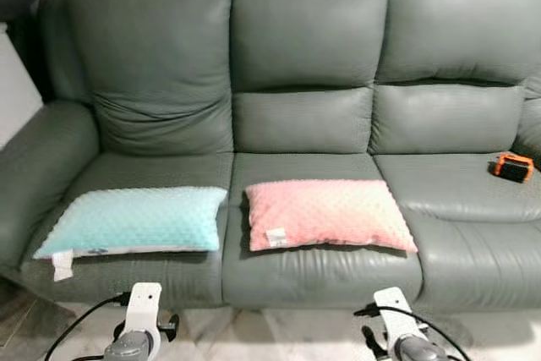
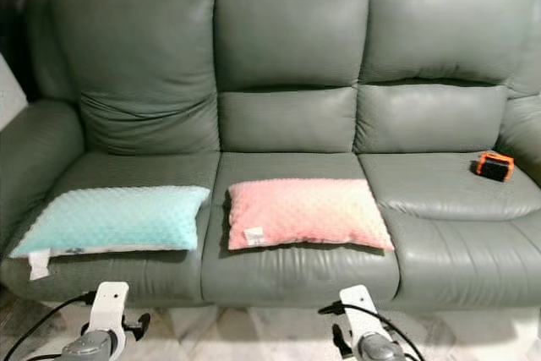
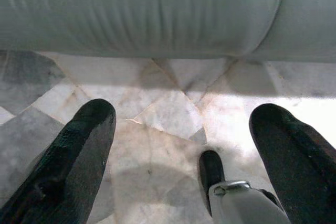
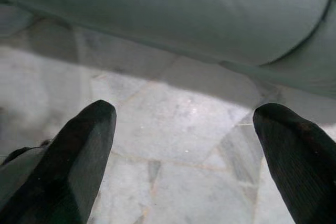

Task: Move the pillow to the sofa

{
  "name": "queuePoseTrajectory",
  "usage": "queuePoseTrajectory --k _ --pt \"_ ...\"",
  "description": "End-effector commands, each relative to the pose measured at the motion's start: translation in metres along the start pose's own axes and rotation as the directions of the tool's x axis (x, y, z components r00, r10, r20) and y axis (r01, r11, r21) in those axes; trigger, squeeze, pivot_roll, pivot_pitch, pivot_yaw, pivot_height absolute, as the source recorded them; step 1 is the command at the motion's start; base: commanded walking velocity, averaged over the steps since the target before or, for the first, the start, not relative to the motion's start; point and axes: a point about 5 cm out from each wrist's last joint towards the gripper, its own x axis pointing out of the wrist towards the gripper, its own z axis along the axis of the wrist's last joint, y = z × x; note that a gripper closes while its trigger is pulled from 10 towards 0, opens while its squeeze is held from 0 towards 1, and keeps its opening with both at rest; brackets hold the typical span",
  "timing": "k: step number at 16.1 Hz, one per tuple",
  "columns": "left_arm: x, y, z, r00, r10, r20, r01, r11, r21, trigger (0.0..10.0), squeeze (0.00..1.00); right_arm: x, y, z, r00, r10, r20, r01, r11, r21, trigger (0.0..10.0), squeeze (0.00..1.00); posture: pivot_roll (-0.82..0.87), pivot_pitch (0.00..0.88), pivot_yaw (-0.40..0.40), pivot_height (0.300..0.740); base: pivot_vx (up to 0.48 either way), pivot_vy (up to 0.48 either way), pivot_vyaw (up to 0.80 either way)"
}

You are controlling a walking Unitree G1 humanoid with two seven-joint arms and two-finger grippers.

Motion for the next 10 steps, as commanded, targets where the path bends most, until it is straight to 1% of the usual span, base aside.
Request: queuePoseTrajectory --k 1,7,9,10 --pt "0.0001 0.0042 0.0028 1.0 0.005 0.005 -0.005 1.0 0.001 10.0 0.0 0.0005 -0.001 0.0035 1.0 0.002 0.007 -0.002 1.0 -0.011 10.0 0.0 -0.19 0.0 0.012 0.74 0.0 0.0 0.0" --pt "0.0002 0.0026 0.0035 1.0 0.001 0.012 -0.001 1.0 0.005 10.0 0.0 0.0005 -0.0004 0.0032 1.0 0.004 0.005 -0.004 1.0 -0.012 10.0 0.0 -0.19 0.0 0.016 0.74 0.0 0.0 0.0" --pt "0.0006 0.0017 0.005 1.0 0.001 0.015 -0.001 1.0 -0.021 10.0 0.0 0.0005 -0.0001 0.003 1.0 0.006 0.003 -0.006 1.0 -0.009 10.0 0.0 -0.19 0.0 0.016 0.74 0.0 0.0 0.0" --pt "0.0007 0.0014 0.0049 1.0 -0.003 0.006 0.003 1.0 -0.003 10.0 0.0 0.0005 0.0 0.003 1.0 0.007 0.003 -0.007 1.0 -0.008 10.0 0.0 -0.19 0.0 0.017 0.74 0.0 0.0 0.0"
